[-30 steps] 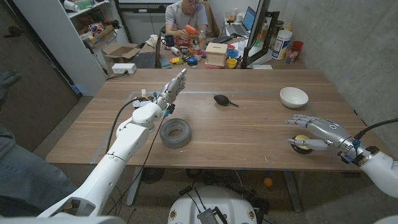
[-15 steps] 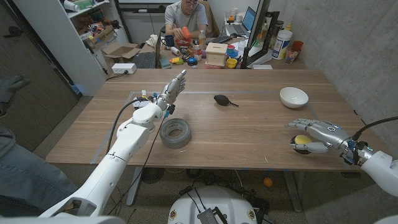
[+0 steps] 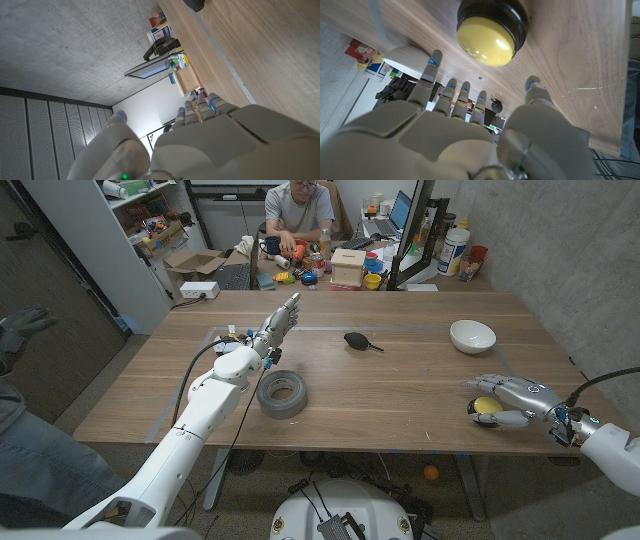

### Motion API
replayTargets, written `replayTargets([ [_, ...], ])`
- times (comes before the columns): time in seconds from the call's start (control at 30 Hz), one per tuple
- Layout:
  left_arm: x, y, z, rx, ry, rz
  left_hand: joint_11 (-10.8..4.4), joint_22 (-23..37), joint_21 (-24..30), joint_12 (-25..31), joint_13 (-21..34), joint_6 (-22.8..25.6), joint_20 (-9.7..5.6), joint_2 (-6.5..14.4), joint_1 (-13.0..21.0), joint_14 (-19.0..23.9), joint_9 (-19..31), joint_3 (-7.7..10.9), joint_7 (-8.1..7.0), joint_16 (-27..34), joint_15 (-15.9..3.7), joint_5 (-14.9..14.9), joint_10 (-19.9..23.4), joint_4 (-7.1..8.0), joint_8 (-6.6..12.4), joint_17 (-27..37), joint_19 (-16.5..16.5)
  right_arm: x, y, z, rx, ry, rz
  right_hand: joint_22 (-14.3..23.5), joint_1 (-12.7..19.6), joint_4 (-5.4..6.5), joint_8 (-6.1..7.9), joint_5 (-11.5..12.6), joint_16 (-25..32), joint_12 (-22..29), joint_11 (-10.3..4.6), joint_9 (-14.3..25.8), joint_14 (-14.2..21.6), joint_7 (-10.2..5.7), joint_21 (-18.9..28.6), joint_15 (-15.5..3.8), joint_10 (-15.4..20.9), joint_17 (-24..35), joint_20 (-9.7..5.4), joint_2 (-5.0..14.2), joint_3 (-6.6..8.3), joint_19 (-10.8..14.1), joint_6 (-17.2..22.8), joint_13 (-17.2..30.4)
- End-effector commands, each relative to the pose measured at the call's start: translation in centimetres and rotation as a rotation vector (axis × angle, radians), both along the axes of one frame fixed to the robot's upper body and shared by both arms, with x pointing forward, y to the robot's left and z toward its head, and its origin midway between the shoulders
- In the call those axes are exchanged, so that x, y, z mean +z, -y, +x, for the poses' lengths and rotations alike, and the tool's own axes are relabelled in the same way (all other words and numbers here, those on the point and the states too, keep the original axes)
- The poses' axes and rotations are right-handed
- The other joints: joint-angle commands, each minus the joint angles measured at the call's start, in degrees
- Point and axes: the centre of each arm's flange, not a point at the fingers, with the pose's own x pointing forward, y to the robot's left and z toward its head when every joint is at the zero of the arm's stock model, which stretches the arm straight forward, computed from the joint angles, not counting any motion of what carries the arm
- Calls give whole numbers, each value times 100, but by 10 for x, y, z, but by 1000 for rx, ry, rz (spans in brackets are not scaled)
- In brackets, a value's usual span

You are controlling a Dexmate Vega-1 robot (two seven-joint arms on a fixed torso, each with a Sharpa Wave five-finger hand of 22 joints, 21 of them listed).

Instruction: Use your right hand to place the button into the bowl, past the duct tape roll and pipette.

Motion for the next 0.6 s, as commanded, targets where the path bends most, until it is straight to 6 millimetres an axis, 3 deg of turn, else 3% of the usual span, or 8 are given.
replayTargets([
  [0.03,0,2,2,-2,-5,-1,-10,7,-5,43,15,37,29,76,22,17,25,-9,37,32,35,17,-4,4,11,23,-12,-9,5,0,-27,-33,6,27,78,2,-2,31,29,8,-3,32,66,-8,9,-18,-36,27,-16,11,32,115,8,16],
  [0.6,-5,8,7,-4,-28,10,-23,8,-1,42,16,39,38,93,16,18,26,-27,27,33,34,17,-2,13,7,25,-11,-24,14,9,-34,-51,31,26,228,5,24,60,40,33,-6,34,94,-14,-8,-123,-40,38,-123,22,72,298,27,23],
])
